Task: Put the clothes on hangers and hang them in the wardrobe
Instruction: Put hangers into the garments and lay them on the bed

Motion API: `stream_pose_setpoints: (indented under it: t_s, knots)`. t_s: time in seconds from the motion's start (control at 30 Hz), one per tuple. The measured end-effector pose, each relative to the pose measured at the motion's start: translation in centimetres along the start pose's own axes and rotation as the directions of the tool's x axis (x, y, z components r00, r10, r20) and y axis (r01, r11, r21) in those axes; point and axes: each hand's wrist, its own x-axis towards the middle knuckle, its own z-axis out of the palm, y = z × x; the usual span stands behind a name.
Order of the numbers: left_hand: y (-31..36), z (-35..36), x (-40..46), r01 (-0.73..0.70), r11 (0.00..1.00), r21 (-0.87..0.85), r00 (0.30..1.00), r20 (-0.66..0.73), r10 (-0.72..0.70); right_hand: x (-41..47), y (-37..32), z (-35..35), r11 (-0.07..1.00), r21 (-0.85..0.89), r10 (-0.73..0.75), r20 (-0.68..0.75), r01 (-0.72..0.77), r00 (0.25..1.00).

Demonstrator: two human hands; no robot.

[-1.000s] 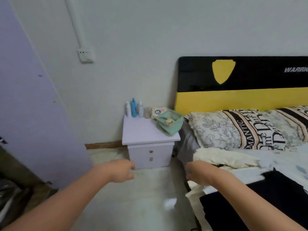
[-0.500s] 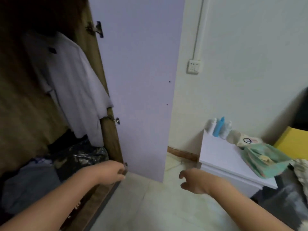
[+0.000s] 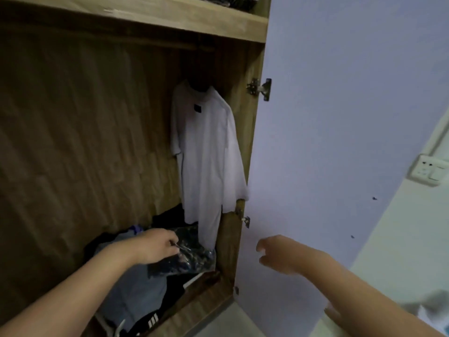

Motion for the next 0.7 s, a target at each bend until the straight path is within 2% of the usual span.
stream_pose_setpoints:
  t_s: [0.13, 0.27, 0.43, 0.6, 0.63, 0.7]
  knots:
    - [-0.4, -2.2, 2.5, 0.018, 0.992, -0.125, 0.993, -0.113, -0.032, 3.8, -0.9, -4.9, 0.995, -0.046, -0.088, -0.132, 0.083, 0.987]
    - [-0.7, -4.6, 5.9, -0.012, 0.984, -0.176, 0.985, -0.173, -0.019, 7.9, -1.8, -9.3, 0.989, 0.063, -0.107, -0.316, 0.134, 0.943]
    - [0.1, -8.7, 11.5, -0.098, 0.983, -0.158, 0.958, -0.283, 0.05, 12.7, -4.0, -15.0, 0.948, 0.207, -0.084, -0.567, 0.24, 0.819]
    - [0.5, -14.1, 17.7, -0.197, 0.974, -0.113, 0.907, -0.399, 0.137, 18.3, -6.8, -21.5, 0.939, 0.184, -0.051, -0.762, 0.291, 0.645]
    - [0.4, -15.4, 19.0, -0.208, 0.974, -0.094, 0.891, -0.428, 0.149, 19.5, -7.3, -22.8, 0.934, 0.2, -0.032, -0.777, 0.295, 0.629]
    - [0.4, -18.0, 21.4, -0.227, 0.972, -0.063, 0.866, -0.47, 0.172, 21.9, -7.9, -24.9, 0.934, 0.236, 0.008, -0.766, 0.269, 0.643]
